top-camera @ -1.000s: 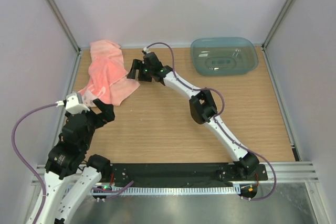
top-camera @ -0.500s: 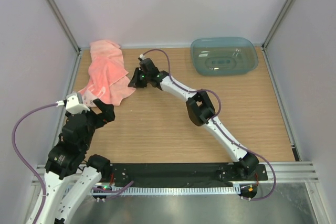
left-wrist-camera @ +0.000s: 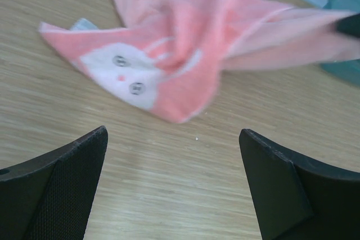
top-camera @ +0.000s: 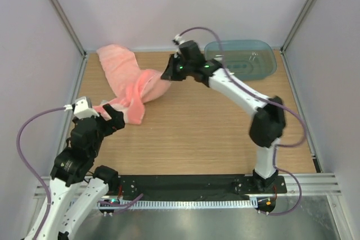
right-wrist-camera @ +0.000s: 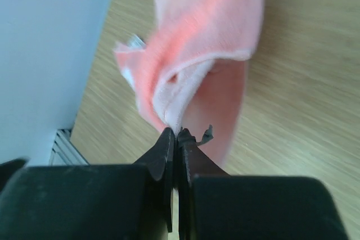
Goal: Roll the towels
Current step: Grab a towel with the right arm, then move the towel to the center of the board
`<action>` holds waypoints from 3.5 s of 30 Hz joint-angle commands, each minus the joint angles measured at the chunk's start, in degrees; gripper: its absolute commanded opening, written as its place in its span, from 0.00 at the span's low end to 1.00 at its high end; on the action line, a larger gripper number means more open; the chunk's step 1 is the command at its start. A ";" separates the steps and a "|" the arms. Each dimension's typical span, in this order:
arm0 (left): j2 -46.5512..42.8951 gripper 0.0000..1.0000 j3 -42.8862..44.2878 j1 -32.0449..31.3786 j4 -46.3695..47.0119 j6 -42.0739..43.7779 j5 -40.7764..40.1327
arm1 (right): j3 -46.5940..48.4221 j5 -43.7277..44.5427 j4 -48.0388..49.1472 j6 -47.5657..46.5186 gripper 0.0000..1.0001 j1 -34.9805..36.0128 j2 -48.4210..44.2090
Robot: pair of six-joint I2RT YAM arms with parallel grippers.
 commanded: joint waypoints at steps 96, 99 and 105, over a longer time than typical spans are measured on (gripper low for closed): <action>102.18 0.65 55.14 26.39 17.51 -4.32 24.59 | -52.64 21.68 -25.59 -5.81 0.01 -14.92 -63.22; 106.57 0.65 61.89 28.58 13.99 -3.53 23.89 | -52.46 21.15 -26.11 -6.42 0.01 -16.58 -63.04; 112.04 0.65 72.02 32.89 7.57 -2.04 19.41 | -50.80 20.71 -27.34 -8.00 0.01 -19.40 -62.87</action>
